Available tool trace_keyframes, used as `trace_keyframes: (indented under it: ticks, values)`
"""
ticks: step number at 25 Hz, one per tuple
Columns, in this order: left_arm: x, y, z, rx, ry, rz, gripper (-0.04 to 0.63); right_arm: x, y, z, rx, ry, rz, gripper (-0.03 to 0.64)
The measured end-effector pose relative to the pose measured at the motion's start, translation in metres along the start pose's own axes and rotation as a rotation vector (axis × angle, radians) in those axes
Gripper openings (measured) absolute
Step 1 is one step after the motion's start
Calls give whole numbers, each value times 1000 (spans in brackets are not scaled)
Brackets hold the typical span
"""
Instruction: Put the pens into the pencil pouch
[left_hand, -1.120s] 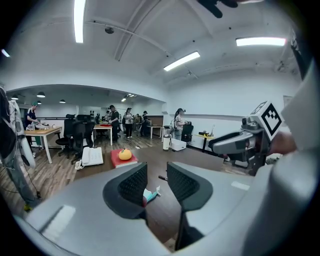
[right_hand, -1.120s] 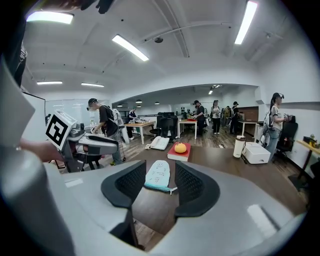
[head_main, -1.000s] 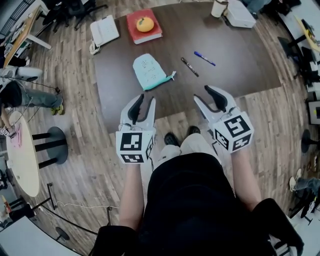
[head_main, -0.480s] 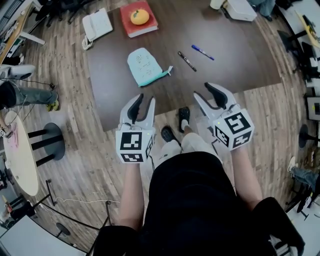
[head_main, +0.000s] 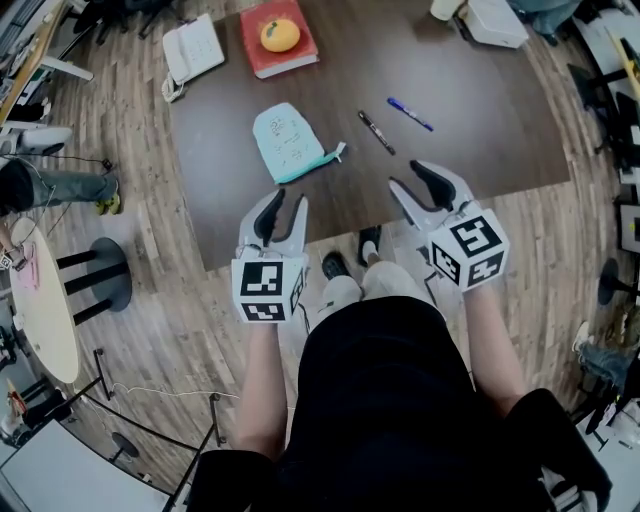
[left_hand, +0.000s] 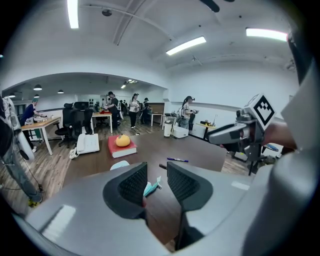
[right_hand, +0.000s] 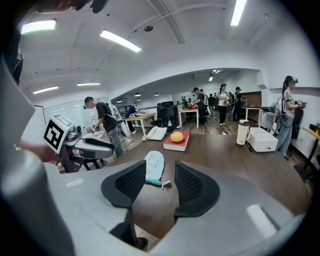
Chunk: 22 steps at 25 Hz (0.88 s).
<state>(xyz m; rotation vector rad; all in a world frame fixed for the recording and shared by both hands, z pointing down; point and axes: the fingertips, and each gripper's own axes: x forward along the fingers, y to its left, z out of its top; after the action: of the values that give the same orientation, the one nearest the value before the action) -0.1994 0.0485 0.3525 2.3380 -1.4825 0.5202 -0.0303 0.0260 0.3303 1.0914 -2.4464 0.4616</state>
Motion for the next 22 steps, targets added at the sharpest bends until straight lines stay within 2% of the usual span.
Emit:
trace_keyframes:
  ticks: [13, 22]
  values:
    - [57, 18, 6, 6, 81, 86, 121, 53, -62, -10, -7, 84, 100, 163]
    - [84, 15, -1, 15, 130, 140, 124, 71, -88, -15, -5, 105, 162, 163]
